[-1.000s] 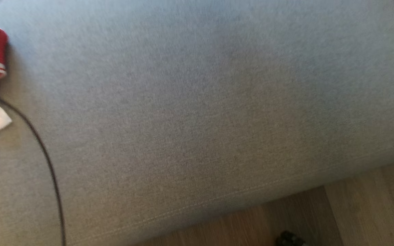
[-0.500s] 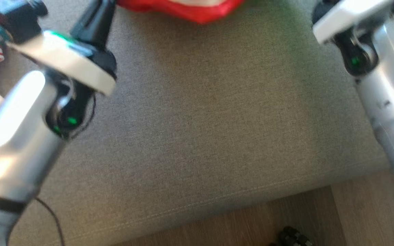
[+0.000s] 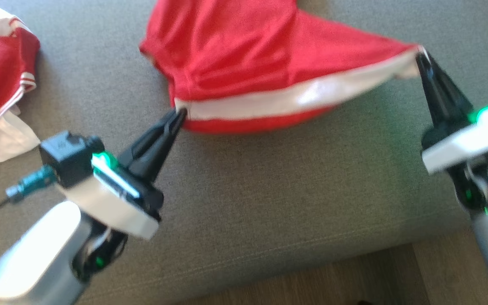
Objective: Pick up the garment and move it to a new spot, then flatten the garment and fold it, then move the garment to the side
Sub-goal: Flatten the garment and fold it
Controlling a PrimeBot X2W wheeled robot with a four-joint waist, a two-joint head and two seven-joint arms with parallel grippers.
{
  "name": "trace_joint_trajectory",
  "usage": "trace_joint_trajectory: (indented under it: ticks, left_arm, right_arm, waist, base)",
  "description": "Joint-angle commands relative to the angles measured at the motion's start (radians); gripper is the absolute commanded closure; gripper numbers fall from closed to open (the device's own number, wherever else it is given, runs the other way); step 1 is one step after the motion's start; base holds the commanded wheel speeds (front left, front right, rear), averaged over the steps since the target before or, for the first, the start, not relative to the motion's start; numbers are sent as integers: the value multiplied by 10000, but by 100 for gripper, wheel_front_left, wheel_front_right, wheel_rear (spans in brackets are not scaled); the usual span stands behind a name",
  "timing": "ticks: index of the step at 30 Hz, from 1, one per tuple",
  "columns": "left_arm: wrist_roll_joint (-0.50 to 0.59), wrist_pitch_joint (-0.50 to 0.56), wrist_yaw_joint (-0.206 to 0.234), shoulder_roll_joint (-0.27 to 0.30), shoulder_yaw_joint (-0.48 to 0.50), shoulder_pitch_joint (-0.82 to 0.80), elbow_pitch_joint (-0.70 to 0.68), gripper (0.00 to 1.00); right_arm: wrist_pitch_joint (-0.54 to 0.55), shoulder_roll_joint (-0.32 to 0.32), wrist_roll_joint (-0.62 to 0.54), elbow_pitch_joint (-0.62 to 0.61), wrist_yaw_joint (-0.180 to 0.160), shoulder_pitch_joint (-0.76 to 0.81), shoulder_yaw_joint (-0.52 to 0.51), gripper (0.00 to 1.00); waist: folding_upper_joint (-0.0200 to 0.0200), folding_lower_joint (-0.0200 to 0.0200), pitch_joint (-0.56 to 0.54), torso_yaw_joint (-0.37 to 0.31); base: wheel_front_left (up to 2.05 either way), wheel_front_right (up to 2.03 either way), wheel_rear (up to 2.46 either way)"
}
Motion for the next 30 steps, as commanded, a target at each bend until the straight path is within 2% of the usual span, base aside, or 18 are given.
trace_joint_trajectory:
  ticks: [1, 6, 7, 10, 15, 23, 26, 30]
  left_arm:
    - [118, -119, -62, 405, 496, 109, -518, 100]
    - [-36, -119, -63, 426, 731, 1418, -1503, 100]
    - [-36, -119, -63, 426, 731, 1418, -1503, 100]
    - [-231, -119, -63, 440, 858, 2083, -1958, 100]
    - [-1001, -119, -63, -142, 1386, 2572, -2163, 100]
    - [-2576, -120, -63, -1150, 1921, 1766, -1059, 100]
    - [-2671, -120, -63, -1585, 2336, 1258, -559, 100]
    - [-2878, -120, -63, -2288, 2354, 705, 180, 100]
  right_arm:
    - [-108, -107, -219, -856, -4, 716, -244, 100]
    - [431, 392, -651, -2880, -4, 2962, -1804, 100]
    - [431, 392, -651, -2880, -4, 2962, -1804, 100]
    - [983, 796, -967, -4102, -4, 3925, -2489, 100]
    - [1884, 1295, -1241, -5186, -4, 4154, -3013, 100]
    - [1962, 72, -3431, -4384, -4, 2232, -2153, 100]
    - [2032, -30, -3925, -3643, -4, 1147, -1937, 100]
    - [2163, 148, -4266, -2079, -4, -526, -1760, 100]
  waist:
    - [0, 0, -180, 38]
    - [0, 0, -384, 124]
    - [0, 0, -384, 124]
    - [0, 0, -396, 181]
    - [0, 0, -289, 282]
    - [0, 0, 68, 669]
    - [0, 0, 243, 761]
    - [0, 0, 562, 914]
  base:
    - [0, 0, 0]
    - [0, 0, 0]
    - [0, 0, 0]
    - [0, 0, 0]
    - [0, 0, 0]
    - [0, 0, 0]
    - [0, 0, 0]
    - [0, 0, 0]
